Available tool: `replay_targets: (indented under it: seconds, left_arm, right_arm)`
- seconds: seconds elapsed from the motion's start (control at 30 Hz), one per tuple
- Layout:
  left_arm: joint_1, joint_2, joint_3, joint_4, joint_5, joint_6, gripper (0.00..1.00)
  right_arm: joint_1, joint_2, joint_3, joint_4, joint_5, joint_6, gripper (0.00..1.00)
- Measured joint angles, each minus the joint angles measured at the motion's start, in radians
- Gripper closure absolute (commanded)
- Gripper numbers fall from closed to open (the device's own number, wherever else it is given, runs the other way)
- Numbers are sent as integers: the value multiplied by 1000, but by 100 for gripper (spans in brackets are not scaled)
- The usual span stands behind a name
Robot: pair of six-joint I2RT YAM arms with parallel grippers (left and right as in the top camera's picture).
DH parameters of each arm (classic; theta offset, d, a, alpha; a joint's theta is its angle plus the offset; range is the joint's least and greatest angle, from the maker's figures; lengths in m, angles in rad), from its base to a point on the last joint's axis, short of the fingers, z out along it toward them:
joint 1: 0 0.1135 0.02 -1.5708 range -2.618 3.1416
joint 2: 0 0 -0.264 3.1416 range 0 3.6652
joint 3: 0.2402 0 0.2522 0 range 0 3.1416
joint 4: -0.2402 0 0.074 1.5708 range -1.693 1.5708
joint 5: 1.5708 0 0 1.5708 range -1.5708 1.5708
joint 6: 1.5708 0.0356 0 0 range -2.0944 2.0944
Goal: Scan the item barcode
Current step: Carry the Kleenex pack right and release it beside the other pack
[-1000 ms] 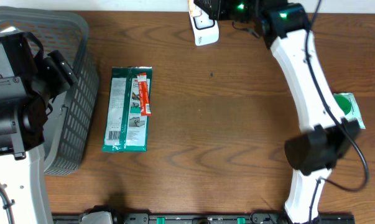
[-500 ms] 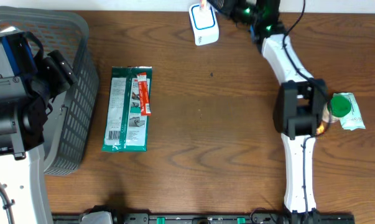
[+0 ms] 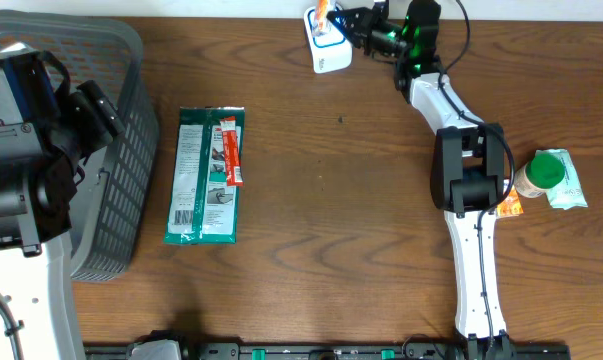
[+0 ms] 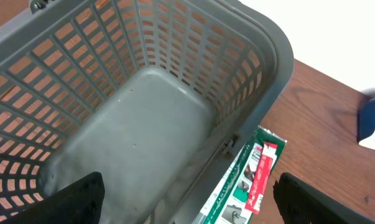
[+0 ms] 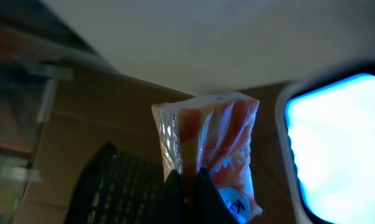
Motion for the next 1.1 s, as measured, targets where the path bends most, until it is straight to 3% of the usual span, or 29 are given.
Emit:
replay_targets:
  seconds: [0.17,0.33,0.47,0.53,0.63,0.77,0.9,1.1]
  left_arm:
    - [0,0,0,0,0,0,12]
    - [0,0,0,0,0,0,12]
    - [0,0,0,0,0,0,12]
    - [0,0,0,1,0,0,12]
    - [0,0,-2,0,0,0,12]
    - [0,0,-2,-1,0,0,12]
    - [0,0,-2,0,0,0,12]
    - [0,0,-2,-1,0,0,12]
  right_arm:
    - [0,-50,0,6,-77,36,99]
    - [1,-189,0,-190,-96,17,99]
    - [3,-382,1,-635,-54,-119,99]
    - [4,-480,12,-962,30,-274,99]
    - [14,-624,13,-1394,252,-529,99]
    - [51,-752,15,-1769,575,-799,99]
    - [98,-795,14,-2112,883,-947,98]
    - [103,-794,-90,-2247,1153,-982,98]
